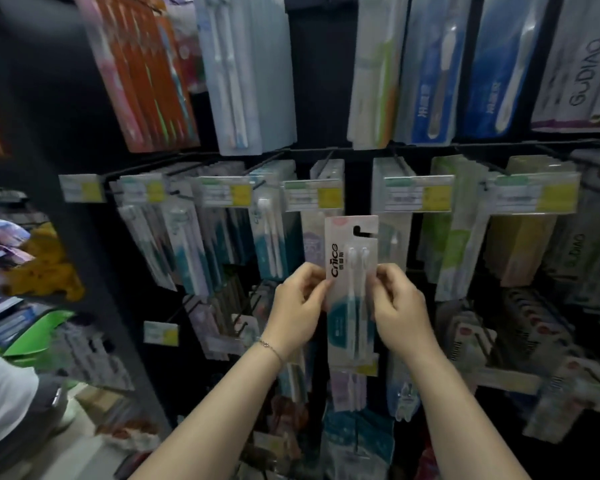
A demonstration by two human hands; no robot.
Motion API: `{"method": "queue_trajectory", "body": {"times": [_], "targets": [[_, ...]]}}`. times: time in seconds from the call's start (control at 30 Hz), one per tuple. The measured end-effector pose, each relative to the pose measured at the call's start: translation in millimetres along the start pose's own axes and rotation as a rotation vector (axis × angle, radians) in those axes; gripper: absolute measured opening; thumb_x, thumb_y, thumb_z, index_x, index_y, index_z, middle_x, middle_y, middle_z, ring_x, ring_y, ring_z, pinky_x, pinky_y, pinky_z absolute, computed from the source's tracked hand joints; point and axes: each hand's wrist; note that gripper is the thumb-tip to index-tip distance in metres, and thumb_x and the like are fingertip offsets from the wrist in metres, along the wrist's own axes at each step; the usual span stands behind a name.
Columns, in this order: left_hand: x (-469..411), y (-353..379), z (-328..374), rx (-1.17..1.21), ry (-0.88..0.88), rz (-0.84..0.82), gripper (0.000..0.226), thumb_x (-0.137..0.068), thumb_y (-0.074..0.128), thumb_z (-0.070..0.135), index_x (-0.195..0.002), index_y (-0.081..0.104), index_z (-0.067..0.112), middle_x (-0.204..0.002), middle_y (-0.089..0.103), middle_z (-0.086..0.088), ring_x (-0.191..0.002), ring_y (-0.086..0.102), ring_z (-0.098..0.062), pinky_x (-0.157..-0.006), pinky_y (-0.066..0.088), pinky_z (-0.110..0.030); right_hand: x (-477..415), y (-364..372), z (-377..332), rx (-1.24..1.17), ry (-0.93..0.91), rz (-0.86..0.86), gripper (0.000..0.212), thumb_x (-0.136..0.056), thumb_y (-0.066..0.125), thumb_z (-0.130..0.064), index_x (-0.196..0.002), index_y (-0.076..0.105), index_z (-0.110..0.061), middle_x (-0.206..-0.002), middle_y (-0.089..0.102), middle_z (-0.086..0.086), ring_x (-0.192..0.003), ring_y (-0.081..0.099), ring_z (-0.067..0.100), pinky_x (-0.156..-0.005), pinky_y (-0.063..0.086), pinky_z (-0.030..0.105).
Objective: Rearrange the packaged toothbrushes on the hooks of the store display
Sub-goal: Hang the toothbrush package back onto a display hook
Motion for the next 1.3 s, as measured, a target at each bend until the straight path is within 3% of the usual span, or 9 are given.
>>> {"method": "queue_trajectory", "body": {"times": [0.17, 0.3, 0.37, 0.47, 0.6, 0.7, 0.87, 1.0, 1.3], "targets": [[-3.2, -41.8, -15.0, 0.039, -0.056, 0.036, 0.007, -0.100, 0.057, 0.013, -0.097, 0.063, 0.012, -0.087, 0.069, -0.011, -0.071, 0.065, -0.021, -0.064, 0.058, -0.033, -3.2, 44.5, -17.1, -0.067, 0.033, 0.010, 0.012, -0.101, 0.050, -0.014, -0.104, 0.062, -0.016, -0.087, 0.066, -0.011, -0.076, 0.061, -0.002, -0.063, 0.046, 0.011], [-5.4, -63.2, -26.3, 0.056, -0.085, 0.055, 0.007, -0.100, 0.057, 0.014, -0.099, 0.063, 0.012, -0.094, 0.071, -0.010, -0.083, 0.068, -0.031, -0.072, 0.060, -0.046, -8.4, 70.3, -17.4, -0.088, 0.058, -0.024, 0.012, -0.100, 0.052, -0.019, -0.099, 0.062, -0.026, -0.082, 0.066, -0.011, -0.071, 0.062, 0.002, -0.060, 0.049, 0.020], [-7.2, -71.3, -31.2, 0.061, -0.089, 0.069, 0.007, -0.100, 0.056, 0.013, -0.100, 0.064, 0.013, -0.096, 0.071, -0.006, -0.084, 0.069, -0.029, -0.072, 0.060, -0.044, -12.4, 80.2, -15.3, -0.077, 0.050, -0.049, 0.015, -0.100, 0.053, -0.022, -0.092, 0.059, -0.033, -0.078, 0.065, -0.014, -0.068, 0.061, 0.003, -0.060, 0.048, 0.023], [-9.2, -83.8, -39.4, 0.049, -0.083, 0.098, 0.007, -0.100, 0.057, 0.013, -0.098, 0.063, 0.014, -0.085, 0.070, 0.002, -0.072, 0.066, -0.019, -0.065, 0.058, -0.034, -18.7, 95.4, -14.1, -0.071, 0.025, -0.091, 0.016, -0.100, 0.053, -0.021, -0.088, 0.059, -0.029, -0.072, 0.062, -0.008, -0.063, 0.058, 0.003, -0.058, 0.044, 0.019], [-11.1, -104.6, -52.8, 0.042, -0.087, 0.155, 0.007, -0.100, 0.057, 0.013, -0.098, 0.063, 0.011, -0.085, 0.067, -0.016, -0.074, 0.064, -0.035, -0.067, 0.057, -0.054, -23.1, 123.0, -17.8, -0.110, 0.013, -0.146, 0.016, -0.101, 0.052, -0.022, -0.087, 0.059, -0.026, -0.071, 0.060, -0.006, -0.062, 0.057, 0.003, -0.056, 0.044, 0.017], [-9.2, -121.1, -61.0, 0.028, -0.085, 0.233, 0.007, -0.099, 0.059, 0.011, -0.097, 0.064, 0.007, -0.087, 0.067, -0.019, -0.076, 0.064, -0.035, -0.070, 0.056, -0.055, -26.2, 144.1, -20.8, -0.114, 0.012, -0.179, 0.016, -0.101, 0.051, -0.024, -0.088, 0.059, -0.024, -0.073, 0.060, -0.004, -0.061, 0.056, 0.004, -0.055, 0.043, 0.016], [-14.2, -158.6, -71.9, 0.042, -0.103, 0.275, 0.005, -0.097, 0.061, 0.011, -0.098, 0.066, 0.010, -0.092, 0.071, -0.013, -0.081, 0.068, -0.033, -0.074, 0.058, -0.053, -32.5, 180.4, -36.4, -0.129, -0.002, -0.206, 0.018, -0.101, 0.051, -0.025, -0.085, 0.057, -0.026, -0.068, 0.058, -0.004, -0.058, 0.055, 0.009, -0.056, 0.048, 0.034], [-21.1, -192.8, -81.9, 0.042, -0.081, 0.266, 0.007, -0.098, 0.060, 0.011, -0.097, 0.066, 0.010, -0.091, 0.072, -0.009, -0.081, 0.067, -0.033, -0.073, 0.058, -0.051, -38.3, 212.6, -51.2, -0.146, -0.019, -0.209, 0.016, -0.102, 0.051, -0.023, -0.087, 0.059, -0.023, -0.067, 0.058, -0.005, -0.055, 0.052, 0.004, -0.050, 0.042, 0.019], [-35.8, -265.6, -115.9, -0.004, -0.070, 0.141, 0.005, -0.099, 0.057, 0.012, -0.097, 0.062, 0.011, -0.088, 0.068, -0.015, -0.076, 0.066, -0.033, -0.068, 0.059, -0.046, -47.7, 278.8, -77.0, -0.055, -0.017, -0.159, 0.018, -0.100, 0.053, -0.021, -0.083, 0.059, -0.022, -0.068, 0.057, -0.009, -0.061, 0.054, 0.001, -0.055, 0.040, 0.011]]}}
Point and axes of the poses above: each hand's wrist, its own x-axis away from the middle knuckle, its own y-axis out of the palm, z = x × y
